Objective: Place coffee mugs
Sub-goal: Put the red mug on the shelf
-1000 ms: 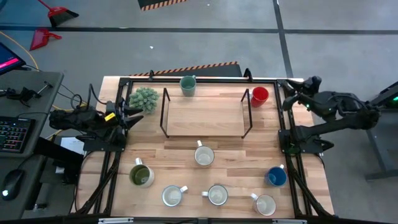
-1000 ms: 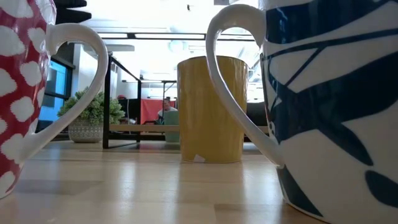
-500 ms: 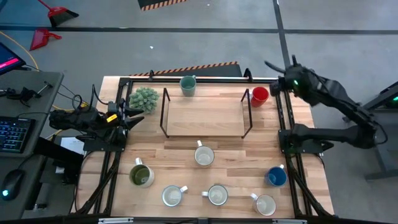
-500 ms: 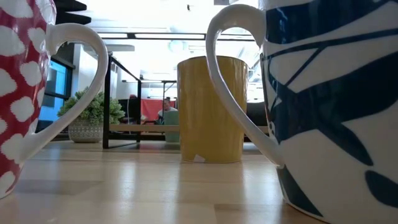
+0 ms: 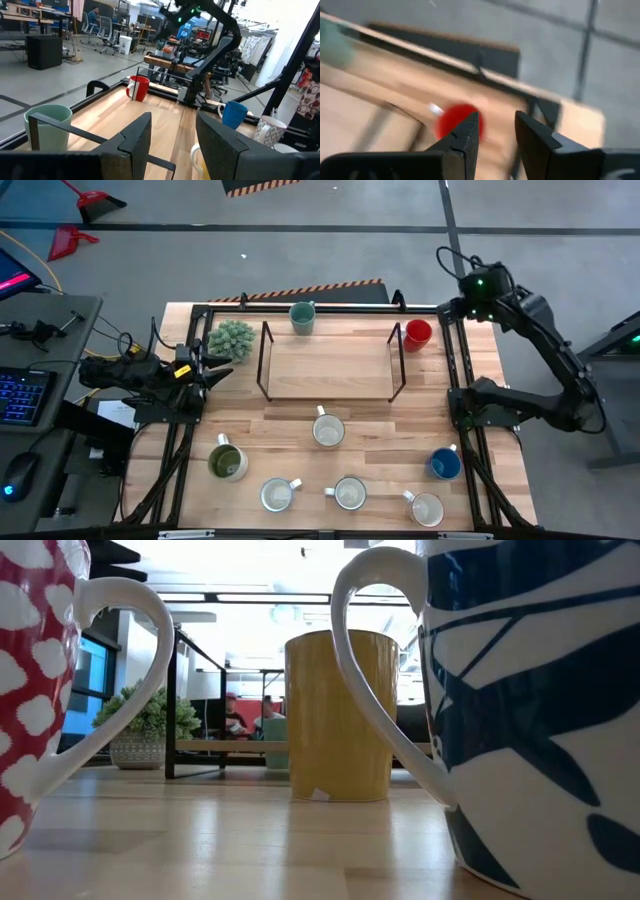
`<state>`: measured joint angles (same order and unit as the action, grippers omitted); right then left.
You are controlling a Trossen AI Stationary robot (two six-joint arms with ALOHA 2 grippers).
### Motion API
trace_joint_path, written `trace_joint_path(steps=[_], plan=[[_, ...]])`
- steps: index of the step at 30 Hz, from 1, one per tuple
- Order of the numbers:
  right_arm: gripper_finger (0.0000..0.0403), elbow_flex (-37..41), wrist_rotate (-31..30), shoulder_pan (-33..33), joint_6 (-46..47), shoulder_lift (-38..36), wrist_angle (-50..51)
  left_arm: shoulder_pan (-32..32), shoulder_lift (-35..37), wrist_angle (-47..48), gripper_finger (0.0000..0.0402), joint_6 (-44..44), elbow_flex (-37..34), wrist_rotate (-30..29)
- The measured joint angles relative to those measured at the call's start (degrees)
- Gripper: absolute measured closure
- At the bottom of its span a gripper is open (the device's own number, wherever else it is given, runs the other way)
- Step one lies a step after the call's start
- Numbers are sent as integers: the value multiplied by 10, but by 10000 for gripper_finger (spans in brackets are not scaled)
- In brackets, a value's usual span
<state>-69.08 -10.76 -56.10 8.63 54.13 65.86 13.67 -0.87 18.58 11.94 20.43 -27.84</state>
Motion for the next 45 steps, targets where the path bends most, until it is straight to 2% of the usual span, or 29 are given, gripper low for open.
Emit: trace_joint_path(steps=[4, 7, 11, 14, 20, 31, 37, 45], plan=[[295, 51, 8, -17, 10, 24, 2, 0, 0, 0, 257, 3, 0, 0], [295, 77, -19, -13, 34, 29, -12, 0, 0, 0, 257, 20, 0, 0], [295, 109, 15, -12, 59, 36, -34, 0, 0, 0, 257, 30, 0, 1], [295, 132, 18, -7, 84, 44, -64, 0, 0, 0, 257, 30, 0, 0], [288, 164, -26, 18, 114, 65, -86, 0, 0, 0, 257, 30, 0, -2], [226, 176, -43, 47, 175, 101, -118, 0, 0, 1, 257, 29, 0, -12], [227, 176, -22, 57, 215, 161, -175, 0, 0, 1, 257, 29, 0, -12], [231, 176, -39, 56, 239, 230, -168, 0, 0, 1, 257, 30, 1, -12]])
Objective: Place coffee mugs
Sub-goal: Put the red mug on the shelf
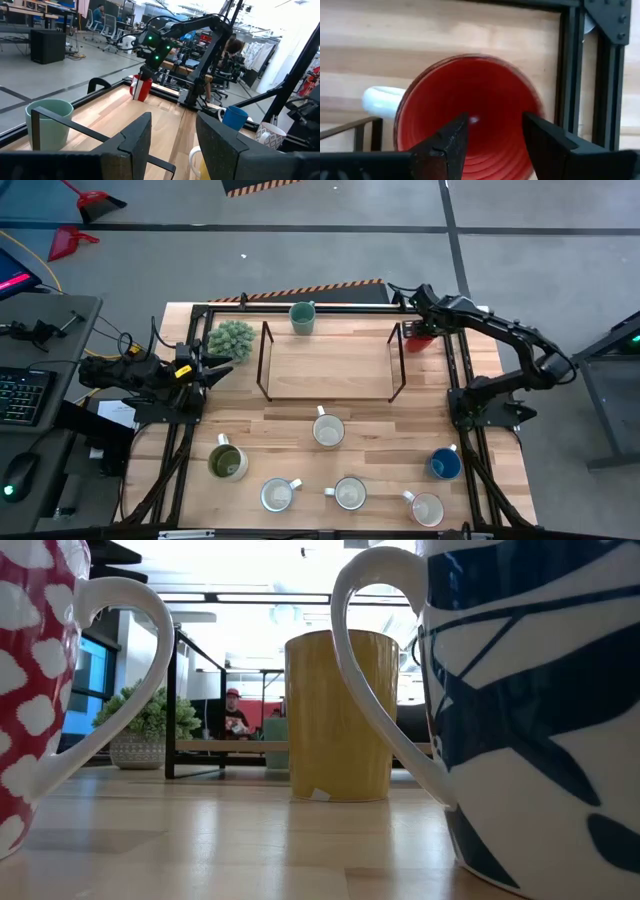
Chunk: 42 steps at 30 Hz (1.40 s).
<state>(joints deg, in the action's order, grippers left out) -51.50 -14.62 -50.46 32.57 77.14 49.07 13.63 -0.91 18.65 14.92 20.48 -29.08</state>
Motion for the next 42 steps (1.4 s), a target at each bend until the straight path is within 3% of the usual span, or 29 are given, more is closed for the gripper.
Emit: trace_joint_path(steps=[8, 15, 22, 32, 42], plan=[[231, -2, 12, 12, -15, 4, -19, 0, 0, 0, 257, 0, 0, 0], [231, -27, -29, 22, -30, -37, -17, 0, 0, 0, 257, 0, 0, 0], [231, -32, -79, 21, 14, -65, 80, 0, 0, 1, 257, 0, 0, 0], [231, 20, -44, 21, 50, -65, 86, 0, 0, 1, 257, 0, 0, 0], [231, 90, -14, 21, 75, -65, -30, 0, 0, 1, 257, -1, 0, 0]])
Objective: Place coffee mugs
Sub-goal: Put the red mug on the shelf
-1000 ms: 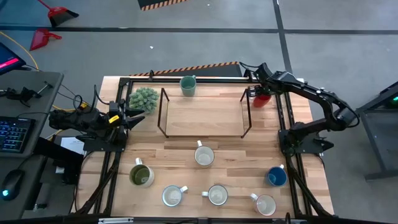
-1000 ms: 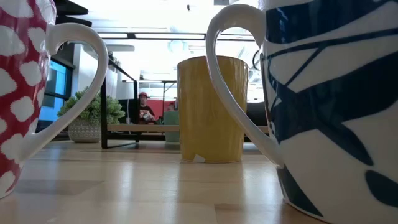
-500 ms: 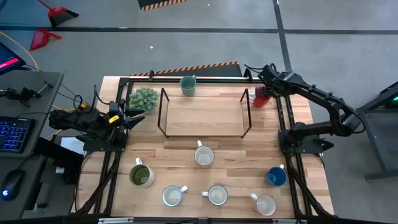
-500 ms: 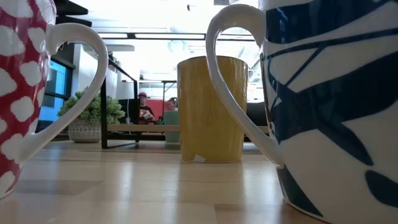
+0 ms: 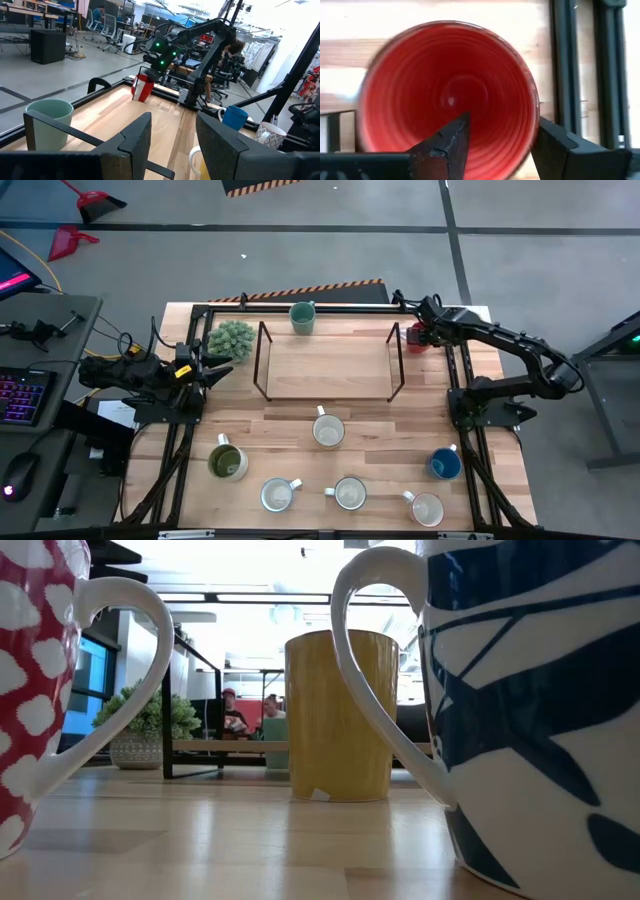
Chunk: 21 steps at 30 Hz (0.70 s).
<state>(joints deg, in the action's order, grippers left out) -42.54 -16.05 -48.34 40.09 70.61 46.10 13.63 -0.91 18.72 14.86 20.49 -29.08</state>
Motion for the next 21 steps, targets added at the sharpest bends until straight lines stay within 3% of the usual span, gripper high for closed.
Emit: trace_joint_path(steps=[10, 21], plan=[[236, 12, -25, 0, -3, 0, -50, 0, 0, 0, 257, 0, 0, 0], [328, 12, -40, 0, -29, 0, -65, 0, 0, 0, 257, 0, 0, 0]])
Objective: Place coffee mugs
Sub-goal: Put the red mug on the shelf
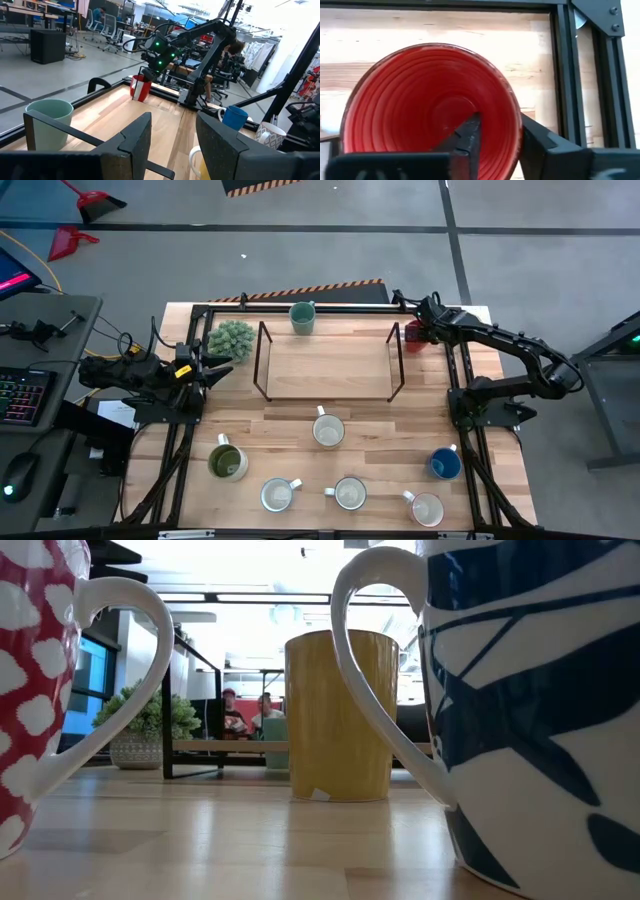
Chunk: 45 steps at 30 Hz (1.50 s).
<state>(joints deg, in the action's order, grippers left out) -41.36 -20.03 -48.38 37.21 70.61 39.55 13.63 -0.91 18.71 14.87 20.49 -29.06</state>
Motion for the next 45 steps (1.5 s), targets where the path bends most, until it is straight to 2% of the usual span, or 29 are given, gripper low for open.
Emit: trace_joint_path(steps=[5, 12, 20, 25, 29, 31, 35, 38, 42, 45], plan=[[394, 0, -10, 0, -15, 0, 0, 0, 0, 0, 257, 0, 0, 0], [401, -4, 6, -15, -19, -14, -1, 0, 0, 0, 257, 0, 0, 0], [402, -16, -19, -15, -16, -63, -18, 0, 0, 1, 257, 0, 0, 0], [402, -16, -50, -15, 16, -83, -63, 0, 0, 9, 257, 0, 0, 4], [402, -16, -52, -14, 28, -95, -89, 0, 0, 10, 257, 0, 0, 4], [403, -16, -48, -10, 14, -102, -114, 0, 0, 11, 257, 0, 0, 5], [403, -16, -33, -7, -6, -127, -228, 0, 0, 12, 257, 0, 0, 5], [403, -17, -4, -7, -24, -144, -285, 0, 0, 12, 257, 0, 0, 4], [403, -54, 46, -1, -47, -151, -274, 0, 0, 13, 257, 0, 0, 5], [403, -85, 66, 28, -67, -145, -266, 0, 0, 17, 257, -1, 0, 5]])
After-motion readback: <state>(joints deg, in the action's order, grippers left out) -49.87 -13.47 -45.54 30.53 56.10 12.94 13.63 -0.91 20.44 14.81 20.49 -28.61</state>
